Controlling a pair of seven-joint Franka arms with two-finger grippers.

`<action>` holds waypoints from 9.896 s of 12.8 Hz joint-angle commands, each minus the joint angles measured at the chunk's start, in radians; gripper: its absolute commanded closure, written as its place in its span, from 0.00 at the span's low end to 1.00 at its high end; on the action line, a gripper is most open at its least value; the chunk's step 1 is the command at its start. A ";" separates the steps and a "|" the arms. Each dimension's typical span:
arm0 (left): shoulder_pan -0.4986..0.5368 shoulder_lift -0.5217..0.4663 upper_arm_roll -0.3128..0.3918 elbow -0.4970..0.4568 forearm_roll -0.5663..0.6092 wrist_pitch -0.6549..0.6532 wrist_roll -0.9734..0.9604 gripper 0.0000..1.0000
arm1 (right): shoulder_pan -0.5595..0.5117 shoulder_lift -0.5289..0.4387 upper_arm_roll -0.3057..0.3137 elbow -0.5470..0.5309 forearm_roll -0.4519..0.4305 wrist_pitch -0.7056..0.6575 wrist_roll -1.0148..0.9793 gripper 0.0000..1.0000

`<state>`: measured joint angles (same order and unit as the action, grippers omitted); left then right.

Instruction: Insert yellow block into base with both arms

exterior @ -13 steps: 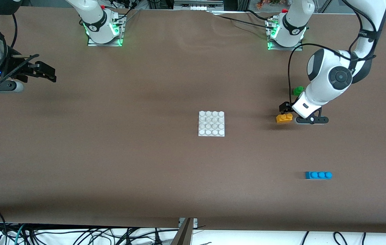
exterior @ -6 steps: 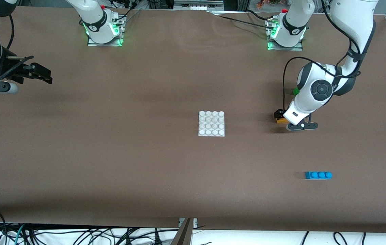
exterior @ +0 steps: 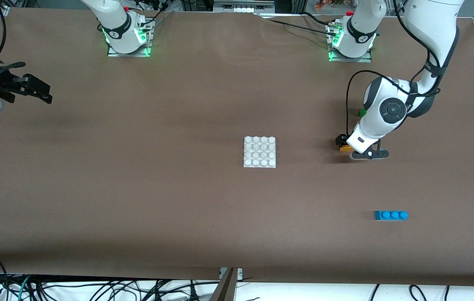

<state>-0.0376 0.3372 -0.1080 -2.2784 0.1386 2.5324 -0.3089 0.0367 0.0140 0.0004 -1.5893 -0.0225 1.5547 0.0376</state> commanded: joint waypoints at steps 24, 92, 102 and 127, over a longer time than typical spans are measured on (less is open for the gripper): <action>0.004 -0.182 -0.228 0.258 -0.074 -0.457 -0.056 0.57 | -0.011 0.024 -0.019 0.037 -0.002 -0.008 -0.018 0.00; -0.265 0.172 -0.318 0.655 0.169 -0.515 -0.488 0.00 | -0.011 0.032 -0.026 0.037 -0.001 -0.005 -0.018 0.00; -0.042 0.037 -0.309 1.017 -0.030 -1.135 -0.077 0.00 | -0.011 0.032 -0.025 0.037 -0.001 -0.004 -0.018 0.00; -0.016 -0.395 0.125 0.562 -0.151 -0.949 0.309 0.00 | -0.011 0.032 -0.025 0.037 -0.001 -0.004 -0.018 0.00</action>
<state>-0.0562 -0.0693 0.0169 -1.7475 -0.0180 1.6082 -0.0231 0.0304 0.0407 -0.0271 -1.5718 -0.0225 1.5617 0.0340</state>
